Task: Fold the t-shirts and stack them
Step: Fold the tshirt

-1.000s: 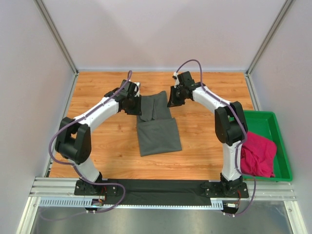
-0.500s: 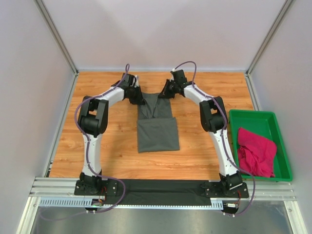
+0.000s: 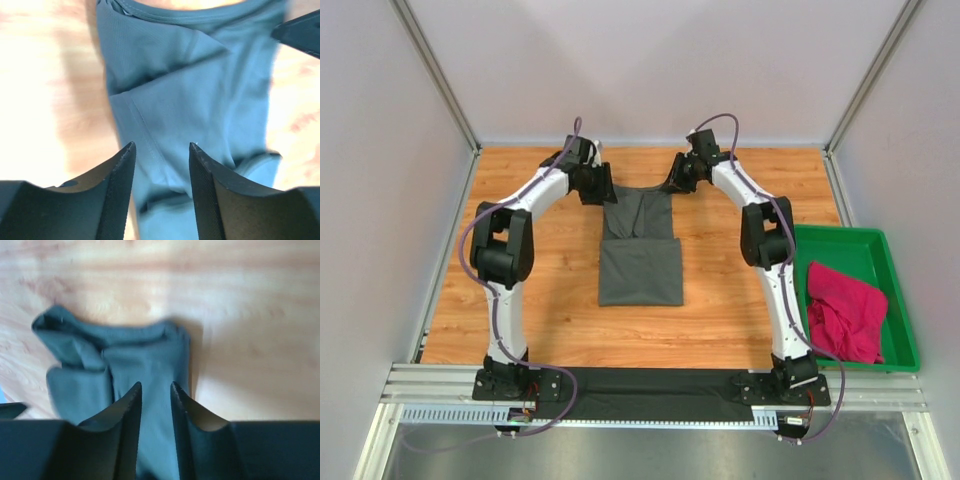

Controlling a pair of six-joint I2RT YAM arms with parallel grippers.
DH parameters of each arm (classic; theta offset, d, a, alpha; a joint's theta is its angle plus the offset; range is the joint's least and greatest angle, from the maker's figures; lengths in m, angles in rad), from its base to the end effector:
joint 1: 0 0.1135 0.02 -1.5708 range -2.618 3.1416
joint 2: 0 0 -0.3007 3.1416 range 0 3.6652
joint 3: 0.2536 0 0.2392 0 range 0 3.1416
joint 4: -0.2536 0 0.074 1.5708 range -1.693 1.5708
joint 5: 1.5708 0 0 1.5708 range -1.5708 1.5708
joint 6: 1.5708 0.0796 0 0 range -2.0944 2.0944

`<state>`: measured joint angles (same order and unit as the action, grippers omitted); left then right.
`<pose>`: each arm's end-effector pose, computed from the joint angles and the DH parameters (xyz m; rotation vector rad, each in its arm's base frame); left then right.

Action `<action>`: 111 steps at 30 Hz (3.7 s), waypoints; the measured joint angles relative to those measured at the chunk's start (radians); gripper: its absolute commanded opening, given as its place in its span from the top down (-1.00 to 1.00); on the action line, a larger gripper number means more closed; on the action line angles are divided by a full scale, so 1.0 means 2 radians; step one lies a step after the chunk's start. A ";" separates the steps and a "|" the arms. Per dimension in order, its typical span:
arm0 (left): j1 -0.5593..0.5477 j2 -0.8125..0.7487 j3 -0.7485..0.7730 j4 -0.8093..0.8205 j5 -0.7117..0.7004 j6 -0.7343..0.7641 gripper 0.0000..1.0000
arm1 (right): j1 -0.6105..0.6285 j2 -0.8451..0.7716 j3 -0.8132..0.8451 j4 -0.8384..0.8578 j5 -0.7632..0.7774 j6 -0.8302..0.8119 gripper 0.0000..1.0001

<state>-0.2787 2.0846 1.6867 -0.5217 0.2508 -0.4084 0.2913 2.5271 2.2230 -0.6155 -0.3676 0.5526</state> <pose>0.4715 -0.1555 0.2208 -0.0569 2.5493 -0.5921 0.5612 0.1981 0.1569 0.1757 2.5809 0.7948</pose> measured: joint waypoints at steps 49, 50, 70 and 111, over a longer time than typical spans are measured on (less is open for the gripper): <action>-0.089 -0.450 -0.659 0.185 -0.030 -0.566 -0.11 | 0.093 -0.598 -0.935 0.359 -0.003 0.353 0.00; -0.089 -0.450 -0.660 0.185 -0.030 -0.571 -0.11 | 0.095 -0.602 -0.938 0.359 0.000 0.357 0.00; -0.089 -0.417 -0.671 0.231 -0.023 -0.616 0.66 | 0.117 -0.556 -0.945 0.437 0.007 0.443 0.15; -0.165 -0.922 -0.697 -0.227 0.015 -0.493 1.00 | 0.259 -0.834 -0.946 0.087 -0.052 0.246 1.00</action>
<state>-0.6090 0.2398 0.2932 -0.9752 0.2802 -1.3941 0.8093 0.8585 0.3313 -0.4408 -0.4713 1.0443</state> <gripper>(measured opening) 0.007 0.007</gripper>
